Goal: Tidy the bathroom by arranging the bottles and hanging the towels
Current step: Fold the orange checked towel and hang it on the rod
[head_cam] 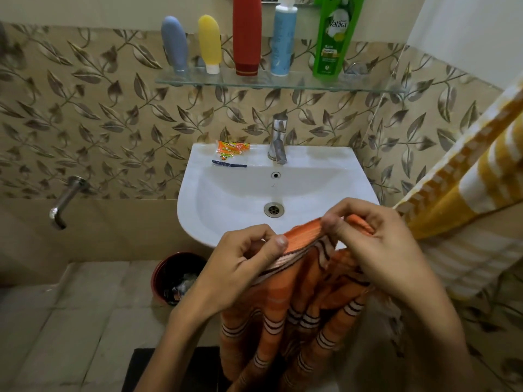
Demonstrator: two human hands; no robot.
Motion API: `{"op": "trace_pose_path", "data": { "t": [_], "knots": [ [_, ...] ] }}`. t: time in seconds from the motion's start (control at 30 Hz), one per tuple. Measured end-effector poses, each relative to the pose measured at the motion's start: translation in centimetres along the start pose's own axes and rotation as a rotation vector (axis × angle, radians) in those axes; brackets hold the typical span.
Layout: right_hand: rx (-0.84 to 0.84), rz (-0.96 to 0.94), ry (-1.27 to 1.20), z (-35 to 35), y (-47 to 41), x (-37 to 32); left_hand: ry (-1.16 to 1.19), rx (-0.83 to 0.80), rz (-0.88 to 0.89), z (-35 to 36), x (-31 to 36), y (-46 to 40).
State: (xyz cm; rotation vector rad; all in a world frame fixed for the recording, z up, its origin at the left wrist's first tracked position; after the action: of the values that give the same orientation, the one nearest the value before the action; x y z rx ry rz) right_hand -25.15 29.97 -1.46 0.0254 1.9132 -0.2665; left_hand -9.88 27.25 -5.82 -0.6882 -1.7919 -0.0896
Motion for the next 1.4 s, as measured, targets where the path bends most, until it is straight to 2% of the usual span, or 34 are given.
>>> {"op": "trace_pose_path", "data": {
  "t": [0.1, 0.23, 0.37, 0.47, 0.6, 0.63, 0.7, 0.97, 1.13, 1.27, 1.4],
  "knots": [
    [0.112, -0.022, -0.024, -2.2, 0.1, -0.1, 0.022, 0.006, -0.011, -0.9, -0.4, 0.3],
    [0.26, -0.021, -0.007, -4.8, 0.4, 0.3, -0.071, 0.032, 0.004, -2.3, -0.4, 0.5],
    [0.289, 0.042, 0.106, -5.4, 0.2, 1.4, -0.109, 0.079, 0.034, -2.7, -0.1, 0.5],
    [0.14, 0.083, 0.161, -3.4, 0.2, 1.4, -0.14, 0.102, 0.067, -2.8, 0.5, 0.6],
    [-0.274, 0.121, 0.157, 3.2, 1.1, 1.1, -0.206, 0.074, 0.09, -2.1, 1.2, 0.5],
    [-0.337, 0.113, 0.153, 4.7, 1.2, 1.1, -0.215, 0.064, 0.092, -1.8, 1.3, 0.5],
    [-0.358, 0.086, 0.192, 6.2, 1.0, 1.1, -0.204, 0.056, 0.09, -1.7, 1.4, 0.4],
    [-0.177, 0.032, 0.136, 4.1, -0.1, 0.8, 0.011, -0.008, -0.014, -1.2, 0.3, 0.3],
    [0.074, 0.03, 0.01, 0.0, -0.7, 0.5, -0.004, -0.005, -0.053, -2.3, -0.9, 0.2],
    [0.263, 0.009, 0.048, -3.3, -0.9, 0.8, -0.004, 0.009, -0.08, -3.0, -1.5, -0.1],
    [0.298, 0.031, 0.092, -4.0, -1.4, 1.7, 0.008, 0.044, -0.016, -3.3, -0.6, -0.5]
  ]
}}
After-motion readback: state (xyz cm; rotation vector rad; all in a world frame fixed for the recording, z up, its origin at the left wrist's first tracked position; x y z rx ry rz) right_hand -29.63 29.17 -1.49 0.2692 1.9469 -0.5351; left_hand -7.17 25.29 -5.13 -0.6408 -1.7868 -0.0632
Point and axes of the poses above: each hand's wrist, its own y-axis away from the middle knuckle, its own z-axis out of the palm, x = y × z, the point moved 10 cm from there along -y, towards the middle knuckle, and after that the axes turned 4 degrees about -y, right-handed, at the moved point
